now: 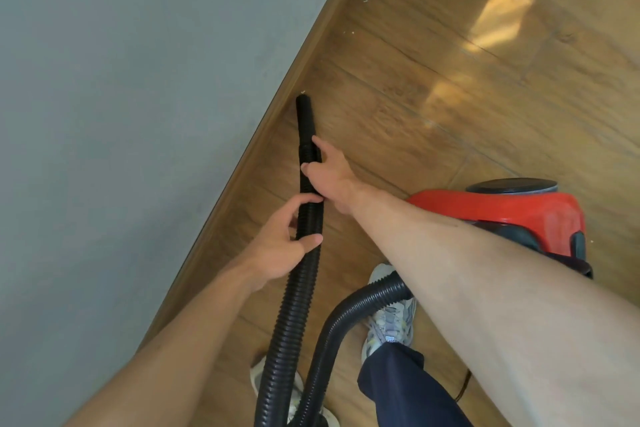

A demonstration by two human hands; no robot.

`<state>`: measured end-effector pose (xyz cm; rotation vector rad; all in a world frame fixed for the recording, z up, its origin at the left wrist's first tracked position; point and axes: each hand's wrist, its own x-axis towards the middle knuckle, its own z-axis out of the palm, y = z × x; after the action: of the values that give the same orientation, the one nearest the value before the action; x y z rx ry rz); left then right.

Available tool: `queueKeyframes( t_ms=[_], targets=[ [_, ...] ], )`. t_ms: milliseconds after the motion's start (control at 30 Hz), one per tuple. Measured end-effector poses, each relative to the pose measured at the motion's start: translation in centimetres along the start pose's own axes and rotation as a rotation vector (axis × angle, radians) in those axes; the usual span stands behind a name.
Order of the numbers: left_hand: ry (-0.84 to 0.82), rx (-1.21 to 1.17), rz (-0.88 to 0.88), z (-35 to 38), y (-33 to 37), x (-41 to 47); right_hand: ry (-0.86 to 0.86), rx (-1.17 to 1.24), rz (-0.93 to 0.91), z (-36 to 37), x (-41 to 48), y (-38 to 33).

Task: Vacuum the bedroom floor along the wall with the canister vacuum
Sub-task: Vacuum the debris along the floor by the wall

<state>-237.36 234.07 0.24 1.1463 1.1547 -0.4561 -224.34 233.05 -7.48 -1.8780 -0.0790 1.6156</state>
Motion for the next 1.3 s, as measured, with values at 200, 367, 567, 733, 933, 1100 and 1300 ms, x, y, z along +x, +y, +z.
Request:
queueKeyframes(
  t_ms=[200, 367, 567, 733, 933, 1100, 1300],
  targets=[
    [-0.038, 0.011, 0.029, 0.5, 2.2, 0.8, 0.016, 0.018, 0.018, -1.7, 0.8, -0.8],
    [-0.026, 0.022, 0.022, -0.7, 2.6, 0.9, -0.071, 0.008, 0.019, -1.8, 1.2, -2.6],
    [-0.108, 0.077, 0.012, 0.1, 3.4, 1.4, -0.027, 0.048, 0.052, -3.5, 0.6, -1.7],
    [-0.246, 0.170, 0.018, 3.5, 3.7, 2.2, 0.118, 0.084, 0.124, -7.5, -0.8, 1.3],
    [-0.357, 0.281, 0.024, 7.2, 5.1, 3.3, 0.307, 0.179, 0.178, -11.4, -1.9, 4.5],
    [-0.351, 0.285, 0.013, 6.0, 5.2, 3.5, 0.316, 0.203, 0.184, -10.7, -1.5, 3.7],
    [-0.239, 0.190, -0.019, 1.5, 4.1, 2.6, 0.187, 0.099, 0.088, -5.7, -0.1, 1.0]
  ],
)
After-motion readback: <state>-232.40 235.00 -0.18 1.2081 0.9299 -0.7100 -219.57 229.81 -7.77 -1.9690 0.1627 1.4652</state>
